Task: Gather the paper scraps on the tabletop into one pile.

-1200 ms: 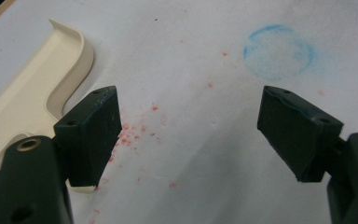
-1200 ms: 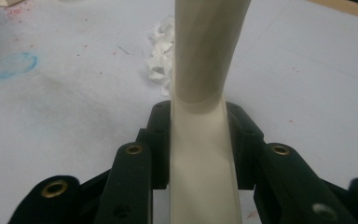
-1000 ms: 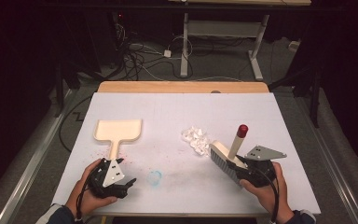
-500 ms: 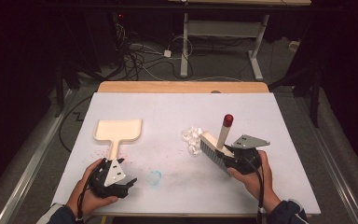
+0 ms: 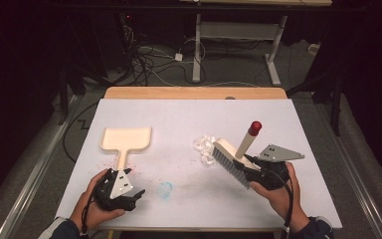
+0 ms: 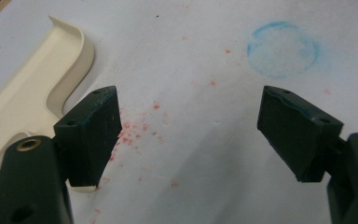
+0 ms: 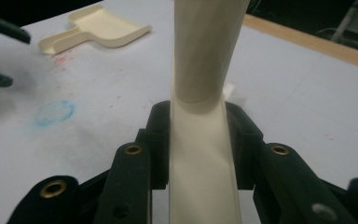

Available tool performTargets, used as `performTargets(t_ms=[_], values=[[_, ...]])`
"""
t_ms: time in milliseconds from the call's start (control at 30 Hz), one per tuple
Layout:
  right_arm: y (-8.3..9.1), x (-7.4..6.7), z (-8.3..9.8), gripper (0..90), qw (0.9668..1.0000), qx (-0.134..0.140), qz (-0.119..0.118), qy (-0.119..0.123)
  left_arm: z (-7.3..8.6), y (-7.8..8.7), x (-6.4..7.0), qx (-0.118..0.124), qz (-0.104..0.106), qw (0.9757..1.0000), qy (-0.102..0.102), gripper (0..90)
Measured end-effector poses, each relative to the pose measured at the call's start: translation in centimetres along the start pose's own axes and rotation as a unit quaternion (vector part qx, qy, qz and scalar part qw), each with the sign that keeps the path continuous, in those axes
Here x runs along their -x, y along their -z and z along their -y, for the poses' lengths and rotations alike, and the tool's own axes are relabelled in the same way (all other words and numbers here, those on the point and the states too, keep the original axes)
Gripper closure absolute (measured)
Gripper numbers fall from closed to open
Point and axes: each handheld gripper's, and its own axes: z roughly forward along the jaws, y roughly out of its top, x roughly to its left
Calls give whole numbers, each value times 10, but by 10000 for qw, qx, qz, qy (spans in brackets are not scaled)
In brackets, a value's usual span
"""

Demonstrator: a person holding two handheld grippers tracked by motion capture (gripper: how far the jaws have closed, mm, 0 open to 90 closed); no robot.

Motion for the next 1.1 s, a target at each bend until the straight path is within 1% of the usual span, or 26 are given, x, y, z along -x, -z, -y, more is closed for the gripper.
performTargets(t_ms=[67, 133, 200, 267, 300, 433, 533, 633, 700, 767, 833, 1000, 1100], values=[[-4, -3, 2, 677, 9998, -114, -139, 29, 0, 0, 0, 4, 0, 10000, 1, 214], [-12, -7, 5, 677, 9990, -311, -284, 118, 0, 0, 1, 6, 5, 10000, 4, 214], [-20, -8, 7, 678, 9980, -482, -370, 142, 0, 0, 1, 0, 5, 10000, -5, 214], [-28, -7, 8, 678, 9972, -589, -434, 145, 0, 0, 0, -14, 9, 10000, 3, 214], [-33, -5, 8, 678, 9972, -617, -387, 180, 0, 0, 0, -15, 11, 10000, 6, 214], [-43, 3, 4, 678, 9979, -587, -256, 68, 0, -1, 0, -23, 23, 10000, 19, 214], [-51, 6, 0, 678, 9981, -573, -175, 136, 0, -2, 1, -25, 32, 10000, 14, 214], [-56, 8, -5, 678, 9983, -551, -117, 151, 0, -1, 0, -25, 33, 10000, 24, 214], [-55, 10, -7, 678, 9985, -519, -88, 153, 1, -1, 0, -24, 32, 10000, 25, 214], [-51, 12, -7, 678, 9987, -462, -171, 88, 1, -1, 0, -27, 34, 10000, 27, 214], [-44, 12, -8, 677, 9989, -421, -174, 53, 1, -1, 0, -27, 28, 10000, 24, 214], [-22, 15, -10, 677, 9995, -212, -237, -33, 0, 0, 0, -14, 13, 10000, 11, 214], [-12, 17, -11, 677, 9998, -122, -171, -69, 0, 0, 0, -24, 5, 10000, 12, 214]])
